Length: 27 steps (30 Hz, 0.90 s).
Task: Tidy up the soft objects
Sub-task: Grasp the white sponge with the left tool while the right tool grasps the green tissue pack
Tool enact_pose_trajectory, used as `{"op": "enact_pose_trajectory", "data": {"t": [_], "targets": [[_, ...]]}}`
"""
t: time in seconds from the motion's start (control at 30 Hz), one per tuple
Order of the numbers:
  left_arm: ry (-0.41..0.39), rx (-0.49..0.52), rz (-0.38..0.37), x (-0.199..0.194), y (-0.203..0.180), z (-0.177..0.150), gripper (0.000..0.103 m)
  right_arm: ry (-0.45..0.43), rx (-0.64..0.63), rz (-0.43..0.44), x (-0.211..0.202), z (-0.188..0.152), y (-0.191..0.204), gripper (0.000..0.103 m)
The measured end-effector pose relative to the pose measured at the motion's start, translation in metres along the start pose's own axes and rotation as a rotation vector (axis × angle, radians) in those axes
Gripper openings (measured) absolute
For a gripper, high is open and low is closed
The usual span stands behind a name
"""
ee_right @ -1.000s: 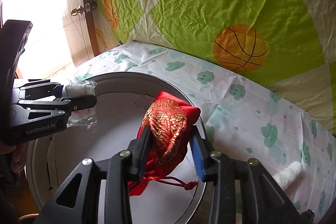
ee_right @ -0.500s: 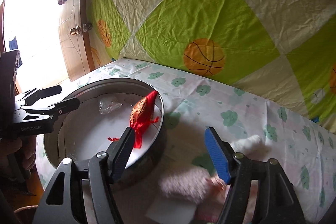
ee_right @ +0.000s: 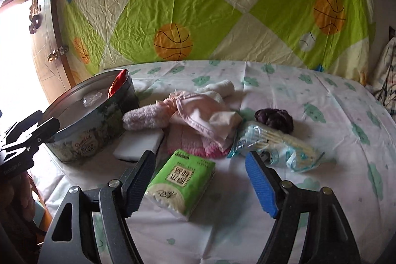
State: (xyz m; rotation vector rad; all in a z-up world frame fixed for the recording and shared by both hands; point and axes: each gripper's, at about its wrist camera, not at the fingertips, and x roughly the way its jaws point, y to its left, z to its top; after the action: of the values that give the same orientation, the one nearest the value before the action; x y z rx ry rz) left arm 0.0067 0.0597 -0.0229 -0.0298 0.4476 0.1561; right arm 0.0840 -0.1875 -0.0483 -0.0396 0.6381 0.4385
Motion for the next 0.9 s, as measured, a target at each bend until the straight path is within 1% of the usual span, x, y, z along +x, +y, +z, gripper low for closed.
{"op": "enact_pose_trajectory", "data": {"t": [0.13,0.23,0.33,0.47,0.53,0.57,0.6,0.63,0.77,0.83,0.9], "targets": [[-0.006,0.042,-0.023,-0.004,-0.022,-0.009,0.098,0.04,-0.022,-0.004,0.012,-0.007,0.011,0.077],[0.001,0.073,-0.026,-0.003,-0.034,-0.012,0.098,0.057,-0.021,0.015,0.018,-0.007,0.016,0.077],[0.006,0.08,-0.029,-0.002,-0.039,-0.016,0.098,0.089,-0.029,-0.007,0.026,-0.008,0.018,0.077],[0.01,0.076,-0.035,-0.001,-0.041,-0.018,0.098,0.141,0.003,0.006,0.034,-0.009,0.013,0.077],[0.009,0.081,-0.044,-0.002,-0.044,-0.019,0.098,0.154,-0.005,0.007,0.036,-0.009,0.014,0.077],[0.008,0.084,-0.048,-0.002,-0.046,-0.02,0.098,0.155,-0.011,0.007,0.036,-0.009,0.015,0.074],[0.01,0.088,-0.052,-0.003,-0.047,-0.021,0.098,0.157,-0.015,0.015,0.036,-0.01,0.016,0.067],[0.011,0.091,-0.056,-0.003,-0.049,-0.022,0.098,0.161,-0.015,0.019,0.037,-0.01,0.015,0.066],[0.013,0.099,-0.074,-0.005,-0.053,-0.022,0.098,0.158,-0.018,0.023,0.035,-0.011,0.016,0.061],[0.018,0.101,-0.082,-0.004,-0.055,-0.021,0.098,0.144,-0.02,0.019,0.033,-0.011,0.016,0.057],[0.025,0.101,-0.09,-0.003,-0.057,-0.021,0.098,0.129,-0.013,0.015,0.031,-0.011,0.014,0.056]]}}
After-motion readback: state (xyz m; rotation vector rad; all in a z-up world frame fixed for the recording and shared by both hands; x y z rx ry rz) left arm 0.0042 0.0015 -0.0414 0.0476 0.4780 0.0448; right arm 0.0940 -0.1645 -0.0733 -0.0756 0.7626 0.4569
